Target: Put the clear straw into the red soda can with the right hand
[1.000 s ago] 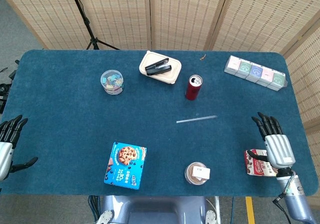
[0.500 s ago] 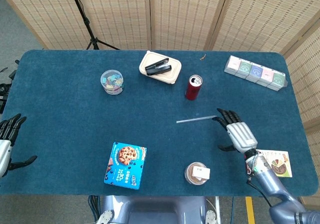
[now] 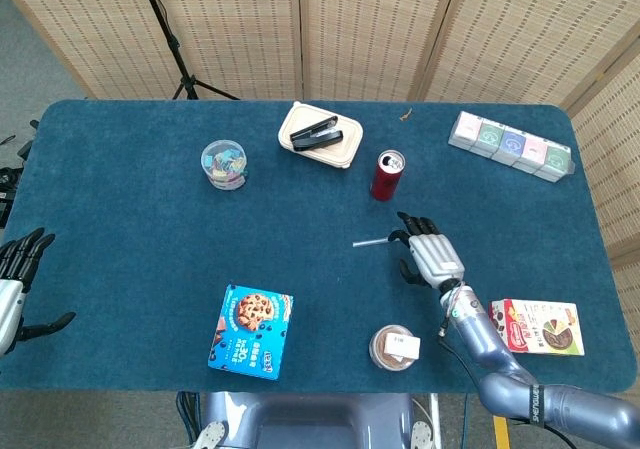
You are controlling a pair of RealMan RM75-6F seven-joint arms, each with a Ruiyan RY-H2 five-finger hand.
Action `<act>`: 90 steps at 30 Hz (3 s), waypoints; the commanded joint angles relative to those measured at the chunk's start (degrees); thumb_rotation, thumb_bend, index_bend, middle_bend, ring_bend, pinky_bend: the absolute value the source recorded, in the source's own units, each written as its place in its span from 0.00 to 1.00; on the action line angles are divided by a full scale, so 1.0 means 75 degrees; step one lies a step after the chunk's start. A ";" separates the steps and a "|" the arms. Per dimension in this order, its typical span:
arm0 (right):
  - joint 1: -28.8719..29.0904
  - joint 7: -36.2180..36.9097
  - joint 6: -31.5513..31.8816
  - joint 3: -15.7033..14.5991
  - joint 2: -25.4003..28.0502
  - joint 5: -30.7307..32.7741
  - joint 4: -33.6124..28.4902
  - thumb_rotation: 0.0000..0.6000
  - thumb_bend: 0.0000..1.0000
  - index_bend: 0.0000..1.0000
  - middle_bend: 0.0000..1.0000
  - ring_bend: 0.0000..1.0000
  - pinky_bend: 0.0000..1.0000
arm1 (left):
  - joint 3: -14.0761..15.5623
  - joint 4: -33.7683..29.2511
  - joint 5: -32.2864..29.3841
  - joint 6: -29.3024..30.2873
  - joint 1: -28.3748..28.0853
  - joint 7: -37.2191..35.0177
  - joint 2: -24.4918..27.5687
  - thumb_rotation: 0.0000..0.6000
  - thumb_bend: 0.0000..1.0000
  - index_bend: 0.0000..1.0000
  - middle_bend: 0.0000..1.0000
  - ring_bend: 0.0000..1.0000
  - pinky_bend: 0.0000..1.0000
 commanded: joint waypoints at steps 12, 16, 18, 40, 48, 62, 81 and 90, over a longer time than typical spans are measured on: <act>0.1272 -0.1708 0.0037 -0.0058 -0.1142 0.0964 0.0505 1.00 0.60 0.29 0.00 0.00 0.00 | 0.0046 0.0023 0.0111 0.0040 0.0021 -0.0074 0.0017 1.00 0.00 0.00 0.00 0.00 0.00; 0.1476 -0.1810 -0.0006 -0.0024 -0.1247 0.1027 0.0769 1.00 0.60 0.29 0.00 0.00 0.00 | 0.0044 0.0046 0.0125 0.0058 0.0026 -0.0150 0.0038 1.00 0.00 0.00 0.00 0.00 0.00; 0.1571 -0.1846 -0.0096 -0.0020 -0.1300 0.1132 0.0947 1.00 0.60 0.29 0.00 0.00 0.00 | 0.0048 0.0051 0.0134 0.0050 0.0022 -0.0166 0.0045 1.00 0.00 0.00 0.00 0.00 0.00; 0.1772 -0.0739 -0.0035 -0.0012 -0.2161 0.0205 0.2635 1.00 0.42 0.38 0.00 0.00 0.00 | 0.0066 0.0097 0.0165 0.0032 0.0013 -0.0225 0.0090 1.00 0.00 0.00 0.00 0.00 0.00; 0.1896 -0.0731 -0.0283 -0.0017 -0.2445 0.0187 0.3271 1.00 0.42 0.39 0.00 0.00 0.00 | 0.0058 0.0077 0.0120 -0.0020 -0.0011 -0.0211 0.0093 1.00 0.00 0.00 0.00 0.00 0.00; 0.1900 -0.0788 -0.0407 -0.0050 -0.2685 0.0131 0.3789 1.00 0.42 0.42 0.00 0.00 0.00 | 0.0052 0.0087 0.0102 -0.0050 -0.0029 -0.0264 0.0112 1.00 0.00 0.00 0.00 0.00 0.00; 0.1803 -0.0615 -0.0540 -0.0011 -0.2786 -0.0036 0.4125 1.00 0.52 0.51 0.00 0.00 0.00 | 0.0048 0.0074 0.0075 -0.0056 -0.0031 -0.0262 0.0106 1.00 0.00 0.00 0.00 0.00 0.00; 0.1655 -0.0457 -0.0361 0.0019 -0.2563 -0.0256 0.3714 1.00 0.52 0.53 0.00 0.00 0.00 | 0.0043 0.0080 0.0051 -0.0084 -0.0042 -0.0322 0.0130 1.00 0.00 0.00 0.00 0.00 0.00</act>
